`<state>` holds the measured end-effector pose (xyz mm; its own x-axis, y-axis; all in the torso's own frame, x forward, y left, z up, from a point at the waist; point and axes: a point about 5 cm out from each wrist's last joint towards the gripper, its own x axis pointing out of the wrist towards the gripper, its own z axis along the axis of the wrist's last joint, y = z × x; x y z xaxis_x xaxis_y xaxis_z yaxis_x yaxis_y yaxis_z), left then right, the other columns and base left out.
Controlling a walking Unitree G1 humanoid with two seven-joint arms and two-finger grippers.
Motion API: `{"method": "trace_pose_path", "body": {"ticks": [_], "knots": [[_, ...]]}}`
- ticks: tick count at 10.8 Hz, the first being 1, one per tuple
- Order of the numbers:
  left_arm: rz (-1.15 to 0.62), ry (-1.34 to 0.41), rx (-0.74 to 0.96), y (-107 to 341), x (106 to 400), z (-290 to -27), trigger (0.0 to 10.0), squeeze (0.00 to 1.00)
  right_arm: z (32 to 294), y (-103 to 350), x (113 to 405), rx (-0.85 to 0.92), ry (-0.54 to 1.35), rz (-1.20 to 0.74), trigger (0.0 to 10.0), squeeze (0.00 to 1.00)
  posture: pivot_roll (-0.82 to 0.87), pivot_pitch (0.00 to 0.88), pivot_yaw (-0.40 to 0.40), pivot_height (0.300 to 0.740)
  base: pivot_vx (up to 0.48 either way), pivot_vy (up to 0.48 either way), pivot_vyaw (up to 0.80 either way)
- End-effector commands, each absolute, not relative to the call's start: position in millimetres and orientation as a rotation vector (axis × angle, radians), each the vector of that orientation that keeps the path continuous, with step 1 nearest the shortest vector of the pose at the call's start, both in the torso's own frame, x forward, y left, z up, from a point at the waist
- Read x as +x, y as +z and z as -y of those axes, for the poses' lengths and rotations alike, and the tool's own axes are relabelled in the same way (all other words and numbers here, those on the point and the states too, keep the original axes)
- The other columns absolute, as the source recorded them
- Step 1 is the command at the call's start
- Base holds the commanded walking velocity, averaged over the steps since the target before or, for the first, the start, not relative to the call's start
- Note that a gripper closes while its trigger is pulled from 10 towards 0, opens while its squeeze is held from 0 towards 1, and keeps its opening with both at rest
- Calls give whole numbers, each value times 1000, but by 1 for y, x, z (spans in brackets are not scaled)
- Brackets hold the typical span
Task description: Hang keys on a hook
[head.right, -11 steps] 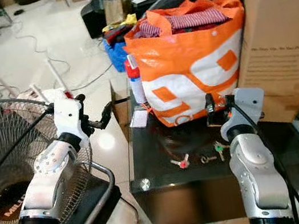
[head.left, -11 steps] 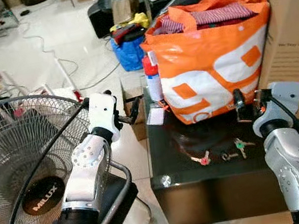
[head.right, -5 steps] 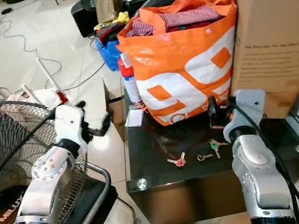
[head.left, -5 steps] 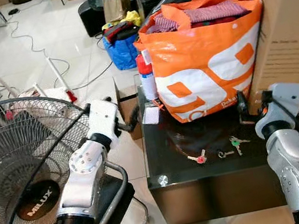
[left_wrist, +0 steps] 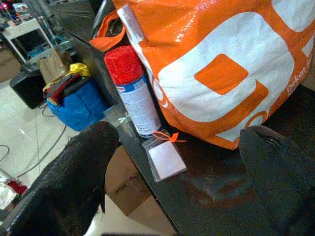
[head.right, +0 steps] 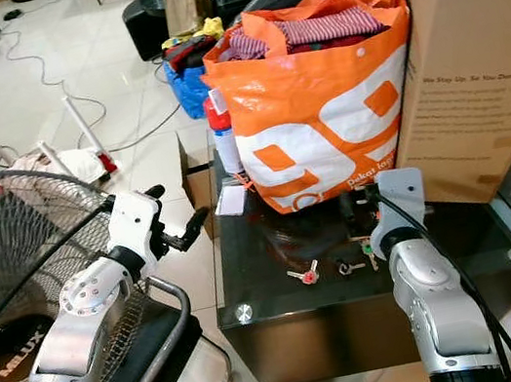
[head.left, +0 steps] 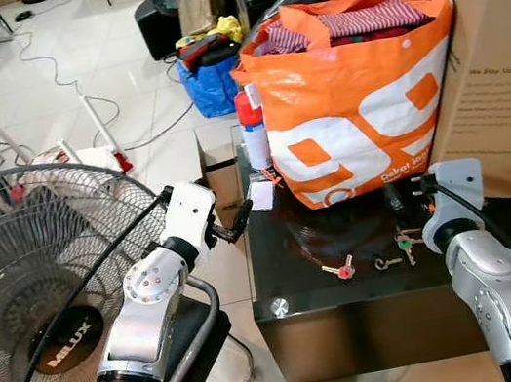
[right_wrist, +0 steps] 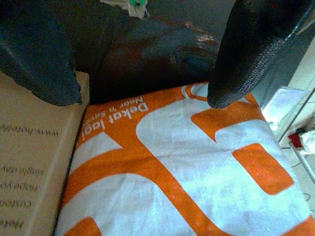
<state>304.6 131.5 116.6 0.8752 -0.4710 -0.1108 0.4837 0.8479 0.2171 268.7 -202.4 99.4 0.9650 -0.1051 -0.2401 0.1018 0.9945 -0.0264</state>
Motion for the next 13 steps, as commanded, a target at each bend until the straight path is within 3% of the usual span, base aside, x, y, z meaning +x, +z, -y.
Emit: {"method": "trace_pose_path", "body": {"ticks": [1,4,9,13], "knots": [[-51,-467,245,120,308,-136,10000,0,203,100,271,-10,-123,-240,10000,1000,-189,0,107,740,0,0,0],[-25,-388,169,125,318,-139,10000,0,201,119,273,-5,-133,-154,10000,1000,-243,0,125,740,0,0,0],[0,-383,147,129,320,-134,10000,0,204,120,270,-3,-153,-141,10000,1000,-234,0,119,740,0,-289,0],[-6,-374,134,128,321,-135,10000,0,205,120,270,-1,-162,-142,10000,1000,-239,0,125,740,0,0,0]]}}
